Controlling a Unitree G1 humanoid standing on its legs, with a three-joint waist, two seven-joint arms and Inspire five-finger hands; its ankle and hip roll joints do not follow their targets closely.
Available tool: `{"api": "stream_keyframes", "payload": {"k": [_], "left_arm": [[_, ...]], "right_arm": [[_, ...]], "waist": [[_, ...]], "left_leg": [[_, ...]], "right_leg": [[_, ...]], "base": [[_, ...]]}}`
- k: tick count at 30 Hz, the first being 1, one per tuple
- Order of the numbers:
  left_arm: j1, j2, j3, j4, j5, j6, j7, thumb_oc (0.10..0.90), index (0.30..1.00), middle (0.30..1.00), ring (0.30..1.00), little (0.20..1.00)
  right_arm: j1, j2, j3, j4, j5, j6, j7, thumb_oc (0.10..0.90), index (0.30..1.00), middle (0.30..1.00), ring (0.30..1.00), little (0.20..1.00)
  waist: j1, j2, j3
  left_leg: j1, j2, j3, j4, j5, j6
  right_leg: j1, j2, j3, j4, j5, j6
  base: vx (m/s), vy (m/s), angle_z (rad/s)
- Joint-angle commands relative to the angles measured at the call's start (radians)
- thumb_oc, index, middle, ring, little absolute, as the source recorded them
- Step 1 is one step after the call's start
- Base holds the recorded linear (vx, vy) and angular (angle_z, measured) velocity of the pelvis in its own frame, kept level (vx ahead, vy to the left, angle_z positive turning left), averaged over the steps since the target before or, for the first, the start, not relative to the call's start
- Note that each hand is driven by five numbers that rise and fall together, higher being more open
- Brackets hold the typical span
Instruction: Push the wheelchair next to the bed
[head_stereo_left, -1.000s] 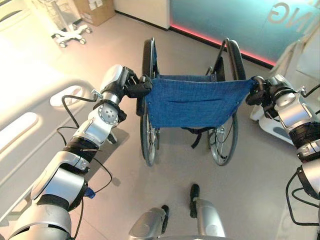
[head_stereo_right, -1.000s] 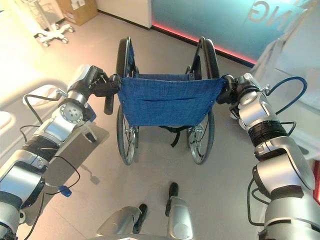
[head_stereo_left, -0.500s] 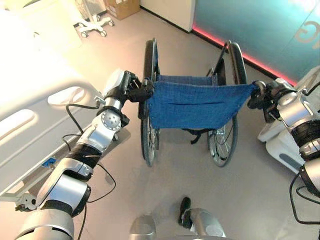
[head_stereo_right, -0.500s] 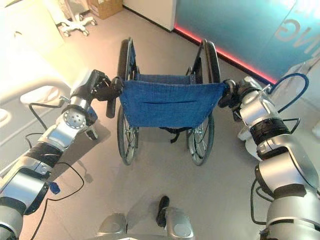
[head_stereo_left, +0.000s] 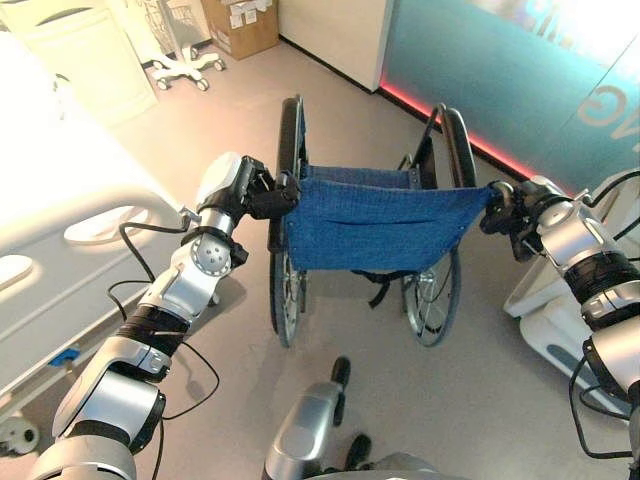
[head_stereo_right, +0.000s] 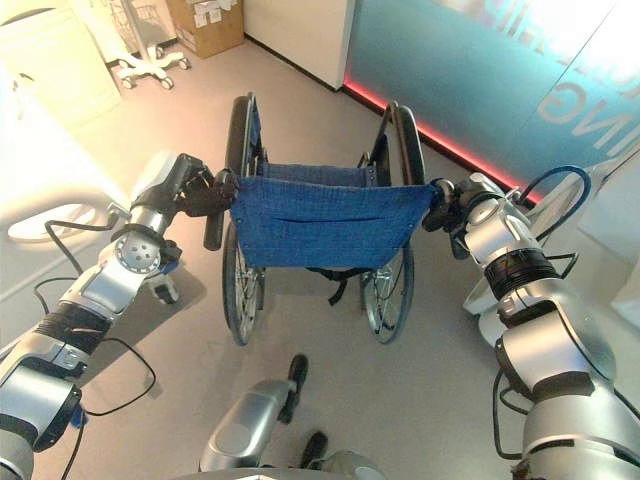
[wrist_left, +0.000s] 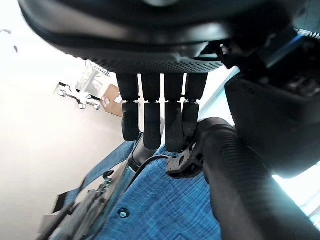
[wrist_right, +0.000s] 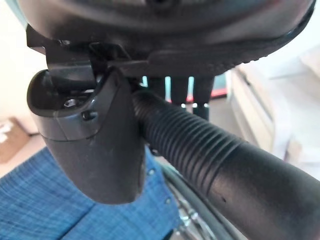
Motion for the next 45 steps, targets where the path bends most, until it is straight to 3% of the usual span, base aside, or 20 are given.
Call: {"api": "stream_keyframes", "payload": {"k": [1, 3, 5, 8, 9, 12, 13, 14, 15, 18, 22, 24, 25, 29, 31, 34, 39, 42, 44, 45], "left_arm": [[0.158, 0.041, -0.108, -0.037, 0.159, -0.005, -0.071, 0.400, 0.300, 0.300, 0.300, 0.300], [0.203, 0.050, -0.099, -0.053, 0.181, -0.007, -0.064, 0.400, 0.300, 0.300, 0.300, 0.300], [0.220, 0.049, -0.102, -0.050, 0.188, -0.015, -0.057, 0.400, 0.300, 0.300, 0.300, 0.300], [0.209, 0.060, -0.119, -0.032, 0.170, -0.036, -0.045, 0.400, 0.300, 0.300, 0.300, 0.300], [0.185, 0.067, -0.132, -0.016, 0.160, -0.052, -0.034, 0.400, 0.300, 0.300, 0.300, 0.300], [0.132, 0.080, -0.149, 0.007, 0.140, -0.074, -0.023, 0.400, 0.300, 0.300, 0.300, 0.300], [0.107, 0.085, -0.157, 0.015, 0.141, -0.085, -0.025, 0.400, 0.300, 0.300, 0.300, 0.300], [0.106, 0.085, -0.156, 0.016, 0.141, -0.086, -0.025, 0.400, 0.300, 0.300, 0.300, 0.300], [0.090, 0.087, -0.164, 0.015, 0.145, -0.087, -0.031, 0.400, 0.300, 0.300, 0.300, 0.300], [0.080, 0.077, -0.175, 0.007, 0.142, -0.083, -0.036, 0.400, 0.300, 0.300, 0.300, 0.300], [0.064, 0.085, -0.184, -0.016, 0.125, -0.070, -0.043, 0.400, 0.300, 0.300, 0.300, 0.300], [0.041, 0.103, -0.192, -0.028, 0.107, -0.081, -0.041, 0.400, 0.300, 0.300, 0.300, 0.300], [0.040, 0.104, -0.193, -0.029, 0.105, -0.081, -0.042, 0.400, 0.300, 0.300, 0.300, 0.300], [0.044, 0.086, -0.196, -0.023, 0.063, -0.048, -0.027, 0.400, 0.300, 0.300, 0.300, 0.300], [0.050, 0.049, -0.193, -0.024, 0.075, -0.045, -0.038, 0.400, 0.300, 0.300, 0.300, 0.300], [0.042, 0.019, -0.201, -0.024, 0.089, -0.045, -0.036, 0.400, 0.300, 0.300, 0.300, 0.300], [0.006, -0.032, -0.216, -0.003, 0.078, -0.029, -0.030, 0.400, 0.300, 0.300, 0.300, 0.300], [-0.009, -0.063, -0.224, 0.017, 0.076, -0.014, -0.021, 0.400, 0.300, 0.300, 0.300, 0.300], [-0.009, -0.072, -0.223, 0.025, 0.082, -0.012, -0.024, 0.400, 0.300, 0.300, 0.300, 0.300], [-0.007, -0.072, -0.220, 0.015, 0.092, 0.001, -0.039, 0.400, 0.300, 0.300, 0.300, 0.300]], "right_arm": [[-0.035, 0.011, 0.084, -0.114, -0.182, -0.201, 0.001, 0.400, 0.300, 0.300, 0.300, 0.300], [-0.005, 0.010, 0.066, -0.136, -0.185, -0.204, 0.004, 0.400, 0.300, 0.300, 0.300, 0.300], [0.007, 0.014, 0.068, -0.140, -0.188, -0.205, 0.001, 0.400, 0.300, 0.300, 0.300, 0.300], [-0.013, 0.025, 0.084, -0.132, -0.220, -0.207, -0.004, 0.400, 0.300, 0.300, 0.300, 0.300], [-0.034, 0.024, 0.095, -0.125, -0.233, -0.209, -0.017, 0.400, 0.300, 0.300, 0.300, 0.300], [-0.079, 0.018, 0.118, -0.121, -0.246, -0.205, -0.030, 0.400, 0.300, 0.300, 0.300, 0.300], [-0.109, 0.009, 0.138, -0.128, -0.257, -0.192, -0.029, 0.400, 0.300, 0.300, 0.300, 0.300], [-0.109, 0.009, 0.138, -0.128, -0.257, -0.192, -0.029, 0.400, 0.300, 0.300, 0.300, 0.300], [-0.135, -0.002, 0.156, -0.141, -0.239, -0.172, -0.024, 0.400, 0.300, 0.300, 0.300, 0.300], [-0.170, -0.039, 0.179, -0.191, -0.227, -0.123, 0.020, 0.400, 0.300, 0.300, 0.300, 0.300], [-0.192, -0.068, 0.190, -0.228, -0.220, -0.095, 0.043, 0.400, 0.300, 0.300, 0.300, 0.300], [-0.212, -0.088, 0.197, -0.234, -0.213, -0.089, 0.045, 0.400, 0.300, 0.300, 0.300, 0.300], [-0.214, -0.090, 0.197, -0.233, -0.210, -0.088, 0.044, 0.400, 0.300, 0.300, 0.300, 0.300], [-0.238, -0.113, 0.212, -0.276, -0.232, -0.100, 0.102, 0.400, 0.300, 0.300, 0.300, 0.300], [-0.238, -0.143, 0.209, -0.290, -0.266, -0.105, 0.140, 0.400, 0.300, 0.300, 0.300, 0.300], [-0.221, -0.160, 0.197, -0.295, -0.269, -0.107, 0.141, 0.400, 0.300, 0.300, 0.300, 0.300], [-0.170, -0.151, 0.168, -0.290, -0.246, -0.100, 0.112, 0.400, 0.300, 0.300, 0.300, 0.300], [-0.146, -0.139, 0.159, -0.262, -0.236, -0.132, 0.084, 0.400, 0.300, 0.300, 0.300, 0.300], [-0.136, -0.131, 0.156, -0.255, -0.230, -0.141, 0.066, 0.400, 0.300, 0.300, 0.300, 0.300], [-0.127, -0.124, 0.156, -0.259, -0.222, -0.137, 0.055, 0.400, 0.300, 0.300, 0.300, 0.300]], "waist": [[0.088, -0.071, -0.072], [0.090, -0.070, -0.093], [0.088, -0.065, -0.100], [0.071, -0.056, -0.091], [0.054, -0.039, -0.079], [0.016, -0.032, -0.045], [-0.007, -0.040, -0.032], [-0.008, -0.039, -0.031], [-0.026, -0.052, -0.028], [-0.065, -0.066, -0.029], [-0.082, -0.082, -0.017], [-0.091, -0.094, 0.000], [-0.092, -0.094, 0.001], [-0.112, -0.083, 0.025], [-0.145, -0.065, 0.027], [-0.169, -0.047, 0.023], [-0.204, -0.023, 0.010], [-0.224, -0.022, -0.011], [-0.223, -0.022, -0.020], [-0.201, -0.026, -0.014]], "left_leg": [[-0.067, -0.063, -0.006, 0.014, -0.038, 0.074], [-0.037, -0.068, -0.025, -0.004, -0.042, 0.090], [-0.026, -0.069, -0.034, -0.003, -0.049, 0.093], [0.003, -0.073, -0.076, 0.009, -0.068, 0.082], [0.021, -0.063, -0.108, 0.005, -0.072, 0.070], [0.066, -0.067, -0.168, -0.002, -0.104, 0.067], [0.078, -0.081, -0.199, -0.001, -0.129, 0.070], [0.079, -0.080, -0.200, 0.000, -0.131, 0.070], [0.086, -0.096, -0.227, 0.003, -0.151, 0.069], [0.107, -0.107, -0.293, 0.025, -0.195, 0.063], [0.111, -0.094, -0.335, 0.052, -0.228, 0.050], [0.081, -0.079, -0.370, 0.075, -0.225, 0.039], [0.078, -0.077, -0.372, 0.077, -0.225, 0.037], [0.090, 0.026, -0.339, 0.073, -0.188, -0.005], [0.144, 0.130, -0.255, 0.011, -0.128, -0.039], [0.152, 0.201, -0.177, -0.019, -0.058, -0.062], [0.167, 0.264, -0.094, -0.034, 0.026, -0.091], [0.211, 0.283, -0.048, -0.010, 0.035, -0.099], [0.216, 0.269, -0.047, 0.000, 0.044, -0.099], [0.183, 0.194, -0.080, 0.031, 0.007, -0.079]], "right_leg": [[-0.012, -0.041, 0.043, 0.275, 0.100, 0.085], [-0.049, -0.061, 0.052, 0.400, 0.182, 0.126], [-0.065, -0.081, 0.052, 0.404, 0.191, 0.129], [-0.106, -0.124, 0.065, 0.292, 0.162, 0.121], [-0.170, -0.136, 0.078, 0.226, 0.155, 0.114], [-0.284, -0.180, 0.116, 0.126, 0.216, 0.126], [-0.331, -0.194, 0.158, 0.057, 0.272, 0.144], [-0.329, -0.193, 0.156, 0.056, 0.271, 0.144], [-0.366, -0.206, 0.200, -0.007, 0.332, 0.162], [-0.412, -0.222, 0.290, -0.116, 0.403, 0.189], [-0.412, -0.224, 0.332, -0.138, 0.419, 0.193], [-0.405, -0.199, 0.371, -0.089, 0.388, 0.186], [-0.404, -0.197, 0.371, -0.084, 0.383, 0.184], [-0.404, -0.197, 0.277, 0.019, 0.306, 0.152], [-0.382, -0.192, 0.205, 0.036, 0.263, 0.120], [-0.354, -0.181, 0.142, 0.050, 0.221, 0.099], [-0.326, -0.161, 0.078, 0.064, 0.174, 0.073], [-0.328, -0.165, 0.026, 0.074, 0.165, 0.057], [-0.318, -0.157, 0.014, 0.069, 0.163, 0.051], [-0.278, -0.137, 0.032, 0.050, 0.161, 0.048]], "base": [[0.28, 0.069, -0.05], [0.29, 0.129, -0.16], [0.26, 0.087, 0.09], [0.18, -0.043, -0.05], [0.13, -0.148, -0.31], [0.10, -0.158, -0.09], [0.13, -0.161, 0.28], [0.21, -0.210, 0.62], [0.17, -0.140, 0.80], [0.41, -0.247, 1.05], [0.40, -0.343, 0.75], [0.35, -0.493, 1.31], [0.32, -0.437, 1.14], [0.32, -0.272, 0.70], [0.46, -0.306, 0.58], [0.31, -0.271, 0.67], [0.26, -0.232, 0.49], [0.21, -0.168, 0.74], [0.28, -0.172, 0.30], [0.41, -0.242, 0.01]]}}
